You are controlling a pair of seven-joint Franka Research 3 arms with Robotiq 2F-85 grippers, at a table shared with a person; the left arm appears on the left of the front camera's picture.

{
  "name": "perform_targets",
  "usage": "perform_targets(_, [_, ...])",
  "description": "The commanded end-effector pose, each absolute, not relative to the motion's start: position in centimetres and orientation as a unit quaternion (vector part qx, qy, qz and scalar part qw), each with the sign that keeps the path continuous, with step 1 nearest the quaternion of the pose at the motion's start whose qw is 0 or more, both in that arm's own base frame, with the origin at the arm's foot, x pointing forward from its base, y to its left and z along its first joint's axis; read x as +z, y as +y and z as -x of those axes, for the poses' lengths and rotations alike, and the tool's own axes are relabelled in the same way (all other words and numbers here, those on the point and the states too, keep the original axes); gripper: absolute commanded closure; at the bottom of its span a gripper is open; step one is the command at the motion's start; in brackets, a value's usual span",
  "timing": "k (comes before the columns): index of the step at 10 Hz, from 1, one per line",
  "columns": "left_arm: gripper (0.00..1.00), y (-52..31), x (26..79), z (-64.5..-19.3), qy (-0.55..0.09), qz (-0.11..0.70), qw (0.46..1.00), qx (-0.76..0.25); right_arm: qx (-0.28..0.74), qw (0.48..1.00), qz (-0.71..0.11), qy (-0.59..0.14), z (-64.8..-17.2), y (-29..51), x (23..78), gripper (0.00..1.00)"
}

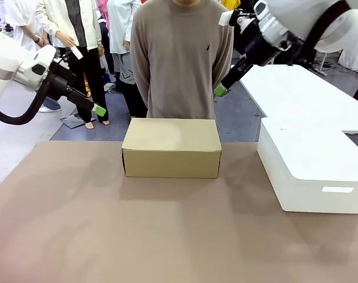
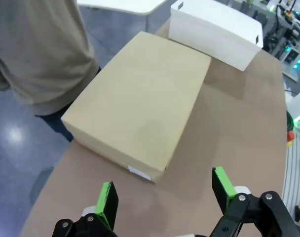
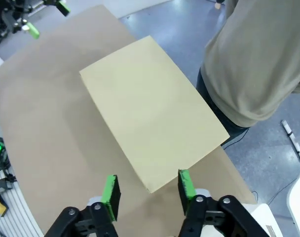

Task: Pack the shoes into the box.
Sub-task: Press down on the lid of the Shoes Box.

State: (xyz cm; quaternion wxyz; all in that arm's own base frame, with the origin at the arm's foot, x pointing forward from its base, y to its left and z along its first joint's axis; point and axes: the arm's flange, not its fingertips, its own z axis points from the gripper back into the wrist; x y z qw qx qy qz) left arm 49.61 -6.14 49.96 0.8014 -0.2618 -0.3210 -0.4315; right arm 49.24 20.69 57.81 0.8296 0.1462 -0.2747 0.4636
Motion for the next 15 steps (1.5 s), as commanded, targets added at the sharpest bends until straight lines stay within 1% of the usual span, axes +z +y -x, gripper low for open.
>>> perform_targets(1, [0.00,-6.1,50.4,-47.9,-0.310,0.244,0.820,-0.415,0.458,0.835,-0.144,-0.269,-50.9,22.1,57.3,0.96])
perform_targets(2, [0.00,-6.1,50.6,-47.5,-0.305,0.240,0.826,-0.410,0.456,0.839,-0.142,-0.261,-51.4,22.7,56.6,1.00])
perform_targets(3, [0.00,-6.0,50.7,-47.2,-0.289,0.240,0.831,-0.410,0.457,0.841,-0.138,-0.254,-51.8,23.0,56.0,1.00])
perform_targets(5, [0.00,-5.8,50.7,-47.5,-0.290,0.215,0.838,-0.409,0.459,0.836,-0.139,-0.265,-51.4,22.7,55.7,1.00])
perform_targets(6, [0.00,-5.8,50.5,-47.7,-0.298,0.240,0.826,-0.415,0.466,0.836,-0.144,-0.251,-51.5,23.0,55.1,1.00])
perform_targets(12, [0.00,-6.0,50.5,-47.7,-0.294,0.236,0.828,-0.416,0.467,0.836,-0.142,-0.250,-51.5,23.2,55.0,1.00])
perform_targets(13, [0.00,-6.4,51.3,-46.8,-0.296,0.213,0.828,-0.427,0.434,0.855,-0.142,-0.247,-53.5,24.6,54.0,1.00])
perform_targets(15, [0.00,-7.0,53.2,-45.5,-0.307,0.167,0.830,-0.434,0.419,0.864,-0.154,-0.232,-56.0,26.6,52.7,1.00])
